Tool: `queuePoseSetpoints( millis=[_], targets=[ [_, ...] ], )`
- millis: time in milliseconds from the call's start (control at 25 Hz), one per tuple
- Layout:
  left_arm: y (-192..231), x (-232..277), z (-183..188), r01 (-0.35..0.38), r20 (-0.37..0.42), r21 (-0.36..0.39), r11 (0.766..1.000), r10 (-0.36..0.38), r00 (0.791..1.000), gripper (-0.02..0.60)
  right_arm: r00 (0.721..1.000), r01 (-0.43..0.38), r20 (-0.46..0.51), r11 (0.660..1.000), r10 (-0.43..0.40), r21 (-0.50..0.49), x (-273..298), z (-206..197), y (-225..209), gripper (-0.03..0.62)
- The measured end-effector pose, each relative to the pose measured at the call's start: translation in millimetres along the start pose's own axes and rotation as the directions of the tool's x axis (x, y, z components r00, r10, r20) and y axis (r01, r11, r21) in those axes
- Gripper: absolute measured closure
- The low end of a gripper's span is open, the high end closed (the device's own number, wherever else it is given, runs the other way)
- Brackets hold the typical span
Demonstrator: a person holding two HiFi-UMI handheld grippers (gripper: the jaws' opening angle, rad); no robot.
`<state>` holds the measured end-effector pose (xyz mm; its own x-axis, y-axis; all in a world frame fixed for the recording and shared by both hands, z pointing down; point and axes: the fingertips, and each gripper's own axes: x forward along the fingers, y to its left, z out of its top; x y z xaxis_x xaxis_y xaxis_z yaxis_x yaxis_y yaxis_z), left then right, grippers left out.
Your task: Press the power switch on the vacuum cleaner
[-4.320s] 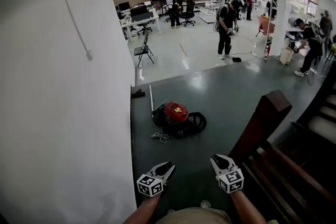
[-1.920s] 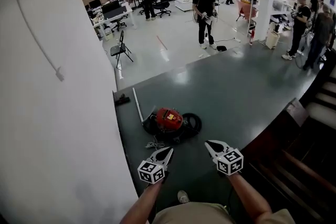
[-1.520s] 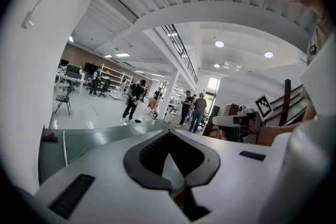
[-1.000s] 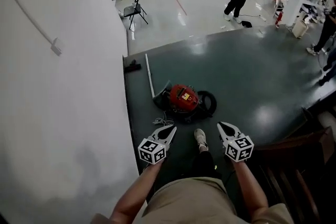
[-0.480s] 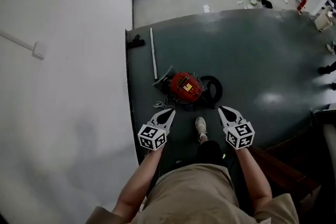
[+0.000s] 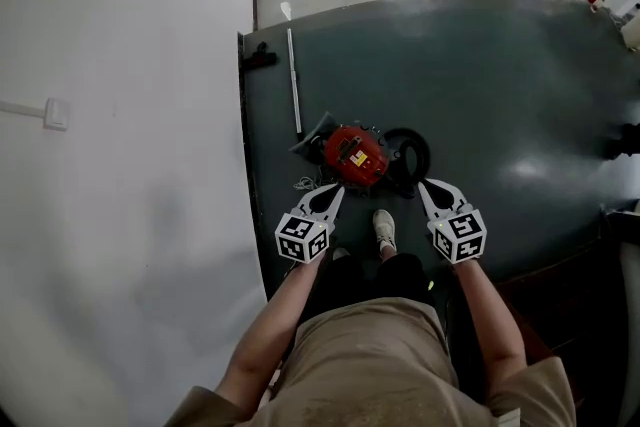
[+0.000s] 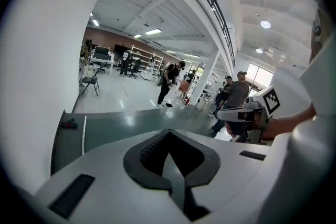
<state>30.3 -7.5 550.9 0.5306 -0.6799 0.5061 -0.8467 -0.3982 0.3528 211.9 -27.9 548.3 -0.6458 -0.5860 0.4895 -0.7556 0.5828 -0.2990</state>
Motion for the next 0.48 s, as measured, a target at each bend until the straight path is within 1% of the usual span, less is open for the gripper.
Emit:
queuePoseSetpoints(
  millis=[280,480],
  targets=[
    [22,19,21,0.016,-0.014,0.029,0.999,-0.015,1.000,0.575,0.999,0.012,-0.035,1.000,-0.012,-0.013,38,6,-21,0.586],
    [47,30,33,0.030,-0.030,0.044,0.999,-0.029,0.999,0.575,0.998,0.050,-0.036,0.999,-0.050,-0.018,53,17,-28,0.586]
  ],
)
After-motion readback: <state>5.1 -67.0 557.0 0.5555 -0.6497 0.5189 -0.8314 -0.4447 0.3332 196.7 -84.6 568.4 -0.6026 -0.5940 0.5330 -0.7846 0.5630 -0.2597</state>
